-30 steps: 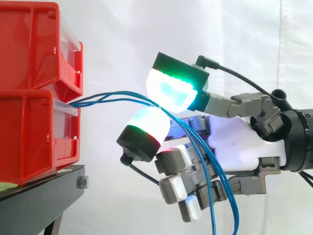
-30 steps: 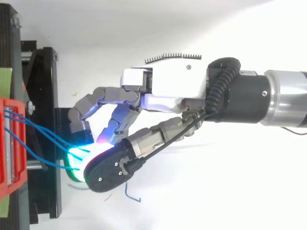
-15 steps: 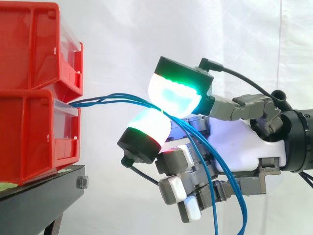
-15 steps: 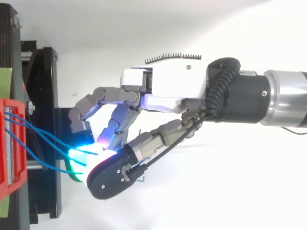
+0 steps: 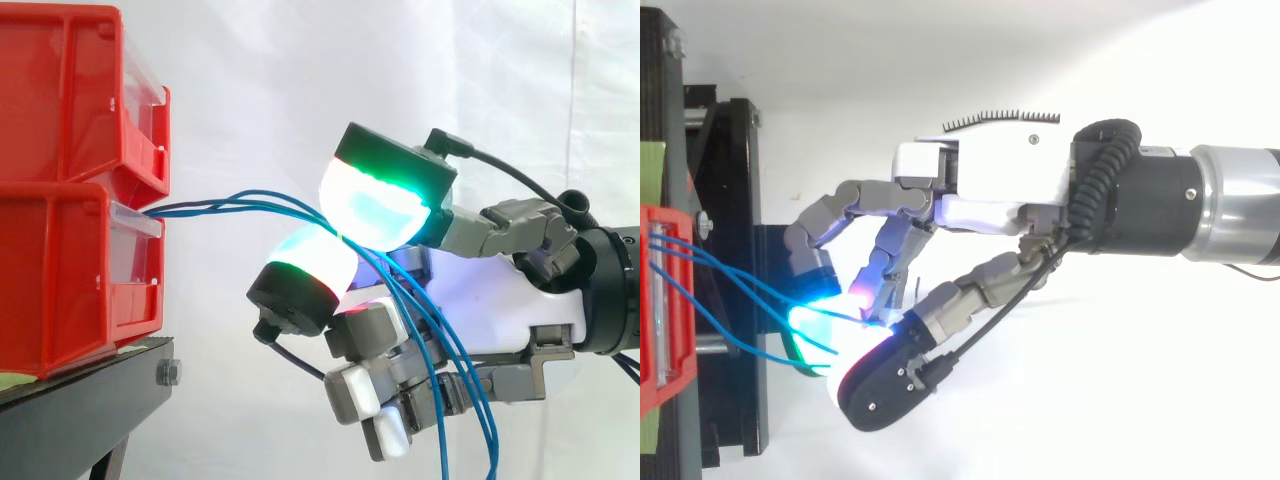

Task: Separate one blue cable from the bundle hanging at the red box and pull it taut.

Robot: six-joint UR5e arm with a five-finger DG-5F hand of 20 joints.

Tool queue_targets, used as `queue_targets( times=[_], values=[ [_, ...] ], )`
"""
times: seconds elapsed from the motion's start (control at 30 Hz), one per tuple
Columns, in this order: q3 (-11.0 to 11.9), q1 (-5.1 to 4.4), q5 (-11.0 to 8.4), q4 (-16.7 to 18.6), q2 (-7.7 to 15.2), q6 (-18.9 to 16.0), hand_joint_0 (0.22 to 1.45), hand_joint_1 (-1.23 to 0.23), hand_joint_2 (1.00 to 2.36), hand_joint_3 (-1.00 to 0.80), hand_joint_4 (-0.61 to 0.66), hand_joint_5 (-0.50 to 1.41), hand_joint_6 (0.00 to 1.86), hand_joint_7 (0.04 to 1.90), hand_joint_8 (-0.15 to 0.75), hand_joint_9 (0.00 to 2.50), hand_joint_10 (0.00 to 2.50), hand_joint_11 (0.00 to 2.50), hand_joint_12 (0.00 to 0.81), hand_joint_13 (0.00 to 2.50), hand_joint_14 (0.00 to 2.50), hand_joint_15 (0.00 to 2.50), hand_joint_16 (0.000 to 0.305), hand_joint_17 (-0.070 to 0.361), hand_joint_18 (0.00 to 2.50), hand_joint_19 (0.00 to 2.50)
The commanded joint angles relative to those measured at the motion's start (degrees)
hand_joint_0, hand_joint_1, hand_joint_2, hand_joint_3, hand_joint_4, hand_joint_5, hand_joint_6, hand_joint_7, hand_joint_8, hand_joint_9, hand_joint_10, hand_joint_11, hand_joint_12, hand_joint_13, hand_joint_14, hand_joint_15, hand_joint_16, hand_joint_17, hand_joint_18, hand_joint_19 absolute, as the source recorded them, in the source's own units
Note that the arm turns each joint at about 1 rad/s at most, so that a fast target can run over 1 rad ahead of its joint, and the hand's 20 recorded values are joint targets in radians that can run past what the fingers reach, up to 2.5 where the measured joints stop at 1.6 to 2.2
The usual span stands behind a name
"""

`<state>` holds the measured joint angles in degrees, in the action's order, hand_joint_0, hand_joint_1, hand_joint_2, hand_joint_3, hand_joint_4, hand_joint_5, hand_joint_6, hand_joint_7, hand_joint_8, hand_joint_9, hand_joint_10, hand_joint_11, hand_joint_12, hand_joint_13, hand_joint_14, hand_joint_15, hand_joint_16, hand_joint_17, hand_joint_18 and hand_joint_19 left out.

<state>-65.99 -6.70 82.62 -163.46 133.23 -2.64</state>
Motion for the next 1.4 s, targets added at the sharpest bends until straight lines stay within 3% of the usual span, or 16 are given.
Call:
queue_targets(
  times=[0.0,0.2,0.33,0.47,0.63,0.9,1.0,1.17,1.23,1.37],
  values=[
    [-0.02,0.02,0.0,0.08,-0.08,0.0,0.62,-0.87,1.0,-0.5,-0.13,-0.12,0.87,1.38,0.252,1.14,0.03,1.01,0.336,0.99,0.02,0.71,0.041,0.092,0.9,0.66],
    [-0.02,0.11,-0.09,-0.01,0.01,0.0,0.58,-0.74,1.0,-0.5,-0.22,-0.1,0.81,1.18,0.244,1.13,0.03,0.9,0.34,1.0,0.03,0.7,0.042,0.094,0.9,0.68],
    [-0.02,0.11,0.0,-0.01,-0.08,0.0,0.6,-0.71,1.0,-0.5,-0.15,-0.06,0.7,1.23,0.251,1.11,0.03,0.84,0.344,0.98,0.02,0.71,0.043,0.096,0.88,0.72],
    [-0.02,0.11,0.0,0.08,0.01,0.0,0.6,-0.63,1.01,-0.4,-0.02,-0.04,0.52,1.5,0.257,1.03,0.03,0.84,0.348,0.94,0.02,0.71,0.045,0.101,0.86,0.74],
    [-0.02,0.2,0.0,-0.01,0.01,0.0,0.64,-0.57,1.02,-0.26,0.1,-0.08,0.5,1.32,0.269,1.0,0.03,0.83,0.353,0.93,0.02,0.7,0.046,0.103,0.85,0.75],
    [-0.02,0.2,0.0,0.16,0.01,0.0,0.65,-0.66,1.03,-0.17,0.1,-0.09,0.5,1.31,0.278,1.0,0.03,0.87,0.352,0.92,0.02,0.7,0.045,0.102,0.85,0.74],
    [-0.02,0.2,0.0,0.16,-0.08,0.0,0.66,-0.72,1.03,-0.15,0.07,-0.11,0.51,1.45,0.274,0.99,0.03,0.89,0.354,0.92,0.02,0.69,0.046,0.102,0.86,0.73],
    [-0.11,0.11,0.0,0.16,0.01,0.0,0.65,-0.79,1.02,-0.25,0.08,-0.17,0.7,1.26,0.274,0.98,0.03,0.99,0.358,0.92,0.02,0.7,0.046,0.103,0.87,0.7],
    [-0.11,0.11,-0.09,0.25,-0.08,0.0,0.66,-0.83,1.01,-0.38,0.1,-0.21,0.82,1.07,0.271,0.99,0.03,1.02,0.356,0.93,0.02,0.7,0.046,0.103,0.87,0.7],
    [-0.02,0.11,-0.26,0.25,-0.08,0.0,0.68,-0.82,1.0,-0.5,0.11,-0.2,0.84,1.06,0.277,1.02,0.03,1.06,0.357,0.95,0.02,0.7,0.046,0.103,0.89,0.68]
  ],
)
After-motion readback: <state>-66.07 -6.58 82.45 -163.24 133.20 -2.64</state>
